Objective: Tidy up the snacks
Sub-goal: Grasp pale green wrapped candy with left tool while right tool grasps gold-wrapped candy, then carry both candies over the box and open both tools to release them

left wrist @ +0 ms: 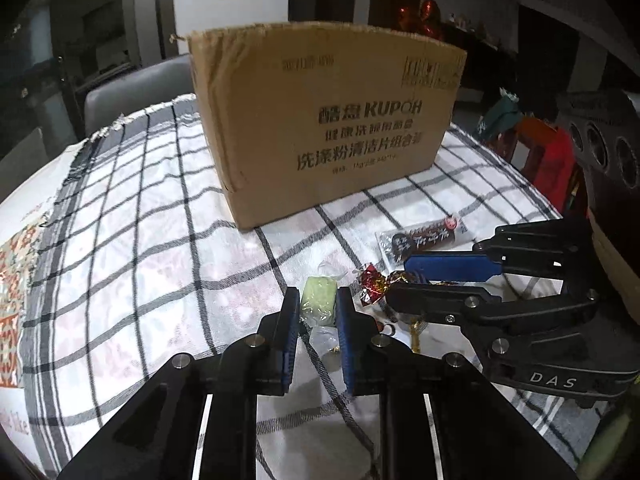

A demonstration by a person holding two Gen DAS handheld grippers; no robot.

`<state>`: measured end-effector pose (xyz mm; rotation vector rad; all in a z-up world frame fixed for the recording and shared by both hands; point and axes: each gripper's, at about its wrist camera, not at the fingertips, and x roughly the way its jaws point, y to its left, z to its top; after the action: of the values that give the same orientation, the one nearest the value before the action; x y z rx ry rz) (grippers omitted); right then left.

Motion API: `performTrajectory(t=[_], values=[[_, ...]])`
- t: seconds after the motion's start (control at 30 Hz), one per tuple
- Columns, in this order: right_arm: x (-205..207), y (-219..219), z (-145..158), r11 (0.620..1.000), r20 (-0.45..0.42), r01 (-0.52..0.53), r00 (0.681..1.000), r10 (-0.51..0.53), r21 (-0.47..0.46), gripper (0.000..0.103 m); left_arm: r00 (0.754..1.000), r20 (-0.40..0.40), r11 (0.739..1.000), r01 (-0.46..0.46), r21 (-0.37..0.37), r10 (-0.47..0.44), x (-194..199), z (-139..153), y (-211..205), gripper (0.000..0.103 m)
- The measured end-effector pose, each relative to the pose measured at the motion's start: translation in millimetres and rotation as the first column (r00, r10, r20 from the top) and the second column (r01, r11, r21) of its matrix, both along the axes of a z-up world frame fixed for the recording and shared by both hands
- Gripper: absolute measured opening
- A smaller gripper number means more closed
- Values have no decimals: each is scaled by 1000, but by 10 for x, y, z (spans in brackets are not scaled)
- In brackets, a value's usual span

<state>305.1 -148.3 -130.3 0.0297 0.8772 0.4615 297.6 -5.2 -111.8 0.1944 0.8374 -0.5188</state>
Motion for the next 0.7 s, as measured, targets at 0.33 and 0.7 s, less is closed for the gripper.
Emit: performTrajectory(t=[0.33, 0.7], values=[[-198, -171, 437, 999, 100, 40, 994, -43, 34, 24, 995, 85, 998, -43, -53, 48, -221, 423, -10, 19], [-342, -383, 882, 992, 202, 102, 973, -115, 72, 24, 982, 165, 990, -72, -117, 91, -368, 866, -92, 19]])
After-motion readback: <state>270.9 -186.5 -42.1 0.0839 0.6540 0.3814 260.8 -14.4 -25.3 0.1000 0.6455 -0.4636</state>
